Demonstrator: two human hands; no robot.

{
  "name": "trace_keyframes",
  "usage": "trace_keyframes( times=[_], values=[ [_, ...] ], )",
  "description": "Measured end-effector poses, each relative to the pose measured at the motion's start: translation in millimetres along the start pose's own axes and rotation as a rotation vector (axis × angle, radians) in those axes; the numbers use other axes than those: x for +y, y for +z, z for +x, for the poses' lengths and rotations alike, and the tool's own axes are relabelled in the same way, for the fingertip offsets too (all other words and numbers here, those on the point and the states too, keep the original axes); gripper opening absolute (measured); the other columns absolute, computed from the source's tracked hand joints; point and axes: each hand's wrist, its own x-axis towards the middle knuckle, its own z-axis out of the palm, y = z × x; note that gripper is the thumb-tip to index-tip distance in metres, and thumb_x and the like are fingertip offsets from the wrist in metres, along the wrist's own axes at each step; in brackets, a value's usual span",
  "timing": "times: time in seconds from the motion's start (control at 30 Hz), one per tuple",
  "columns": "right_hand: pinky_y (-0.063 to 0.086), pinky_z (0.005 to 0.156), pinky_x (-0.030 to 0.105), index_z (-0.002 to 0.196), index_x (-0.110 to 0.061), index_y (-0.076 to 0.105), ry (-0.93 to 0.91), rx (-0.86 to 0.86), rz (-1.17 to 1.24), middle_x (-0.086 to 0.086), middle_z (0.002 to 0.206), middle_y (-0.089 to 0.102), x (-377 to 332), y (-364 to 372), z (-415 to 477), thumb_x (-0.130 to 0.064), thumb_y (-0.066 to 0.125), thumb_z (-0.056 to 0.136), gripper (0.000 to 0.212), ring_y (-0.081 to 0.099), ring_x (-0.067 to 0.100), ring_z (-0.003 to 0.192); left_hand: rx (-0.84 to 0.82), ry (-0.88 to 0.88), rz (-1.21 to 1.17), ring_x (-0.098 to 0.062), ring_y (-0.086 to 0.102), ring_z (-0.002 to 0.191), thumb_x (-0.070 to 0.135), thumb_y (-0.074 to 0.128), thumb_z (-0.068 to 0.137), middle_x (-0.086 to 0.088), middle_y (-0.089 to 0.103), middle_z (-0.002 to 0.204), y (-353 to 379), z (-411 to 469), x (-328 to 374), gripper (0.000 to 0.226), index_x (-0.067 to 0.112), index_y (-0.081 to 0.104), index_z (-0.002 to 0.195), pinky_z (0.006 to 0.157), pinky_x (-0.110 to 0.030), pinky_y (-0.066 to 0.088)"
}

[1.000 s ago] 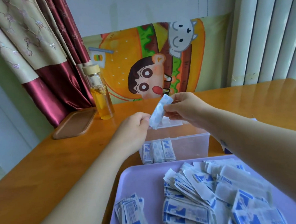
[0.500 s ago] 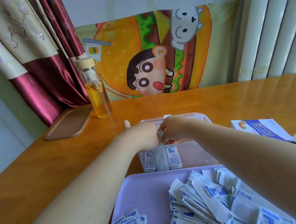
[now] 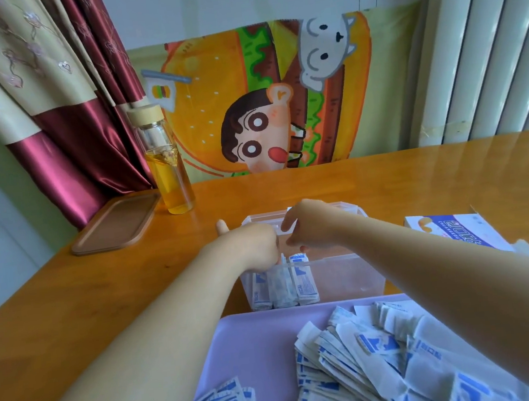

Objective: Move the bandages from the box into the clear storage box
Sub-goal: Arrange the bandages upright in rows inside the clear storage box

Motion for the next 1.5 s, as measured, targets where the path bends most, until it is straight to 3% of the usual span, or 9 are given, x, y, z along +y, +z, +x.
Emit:
trace_keyframes(
  times=[0.2,0.33,0.43,0.53,0.7,0.83,1.07,1.2,1.5],
  values=[
    [0.046,0.065,0.022,0.111,-0.017,0.065,-0.074,0.28,0.121,-0.001,0.092,0.064,-1,-19,-49,-0.015,0.056,0.091,0.022,0.061,0.015,0.082,0.296,0.064,-0.124,-0.02,0.045,0.112,0.01,0.028,0.093,0.009,0.06,0.092,-4,-28,4,0.04,0.032,0.061,0.086,0.109,-0.05,0.011],
    [0.048,0.064,0.018,0.094,-0.019,0.069,-0.15,0.329,0.142,-0.007,0.079,0.065,6,-14,-107,-0.02,0.061,0.087,0.01,0.061,0.01,0.073,0.616,0.236,-0.302,-0.003,0.049,0.083,0.011,0.038,0.094,0.02,0.053,0.072,11,-77,5,0.031,0.033,0.06,0.092,0.096,-0.032,0.029],
    [0.043,0.059,0.011,0.095,-0.02,0.069,-0.138,0.1,0.017,-0.009,0.08,0.065,16,3,-145,-0.026,0.066,0.085,0.012,0.058,0.005,0.067,0.477,0.374,-0.425,-0.009,0.058,0.079,0.011,0.048,0.092,0.014,0.063,0.088,30,-111,10,0.022,0.028,0.063,0.093,0.076,-0.028,0.045],
    [0.041,0.07,0.018,0.111,-0.024,0.062,-0.06,-0.02,-0.09,-0.007,0.101,0.065,26,27,-162,-0.039,0.068,0.082,0.034,0.056,0.01,0.082,0.237,0.404,-0.356,-0.006,0.059,0.088,0.022,0.056,0.091,0.018,0.062,0.096,53,-123,17,0.014,0.035,0.06,0.091,0.08,-0.025,0.048],
    [0.045,0.078,0.026,0.123,-0.022,0.055,0.017,0.007,-0.089,-0.002,0.116,0.06,38,50,-172,-0.04,0.068,0.079,0.049,0.057,0.015,0.097,0.121,0.377,-0.186,0.002,0.047,0.087,0.04,0.061,0.087,0.022,0.049,0.096,73,-141,22,0.024,0.038,0.056,0.111,0.069,0.002,0.031],
    [0.045,0.063,0.019,0.118,-0.017,0.061,0.017,0.049,-0.017,-0.003,0.099,0.068,39,45,-183,-0.025,0.064,0.083,0.037,0.056,0.011,0.075,0.144,0.316,-0.272,0.002,0.049,0.101,0.04,0.065,0.085,0.019,0.051,0.112,84,-148,16,0.033,0.034,0.056,0.116,0.069,0.001,0.031],
    [0.049,0.064,0.019,0.099,-0.017,0.072,0.033,0.159,-0.011,-0.002,0.091,0.071,41,43,-195,-0.009,0.055,0.082,0.025,0.063,0.015,0.078,0.318,0.154,-0.362,-0.005,0.049,0.107,0.038,0.063,0.086,0.019,0.052,0.114,96,-159,-1,0.025,0.033,0.058,0.111,0.088,-0.022,0.04],
    [0.038,0.043,0.006,0.103,-0.016,0.069,0.082,0.316,0.088,-0.005,0.078,0.064,45,36,-200,-0.011,0.058,0.086,0.021,0.053,0.004,0.059,0.378,0.013,-0.361,-0.012,0.048,0.109,0.03,0.059,0.091,0.005,0.045,0.132,102,-169,-12,0.033,0.025,0.053,0.123,0.087,-0.026,0.04],
    [0.038,0.047,0.006,0.098,-0.018,0.068,0.013,0.319,0.237,-0.011,0.07,0.061,46,34,-216,-0.011,0.07,0.08,0.02,0.051,0.002,0.057,0.245,-0.097,-0.275,-0.019,0.045,0.12,0.038,0.063,0.087,0.002,0.028,0.144,107,-180,-11,0.06,0.025,0.035,0.139,0.092,-0.029,0.041]
  ],
)
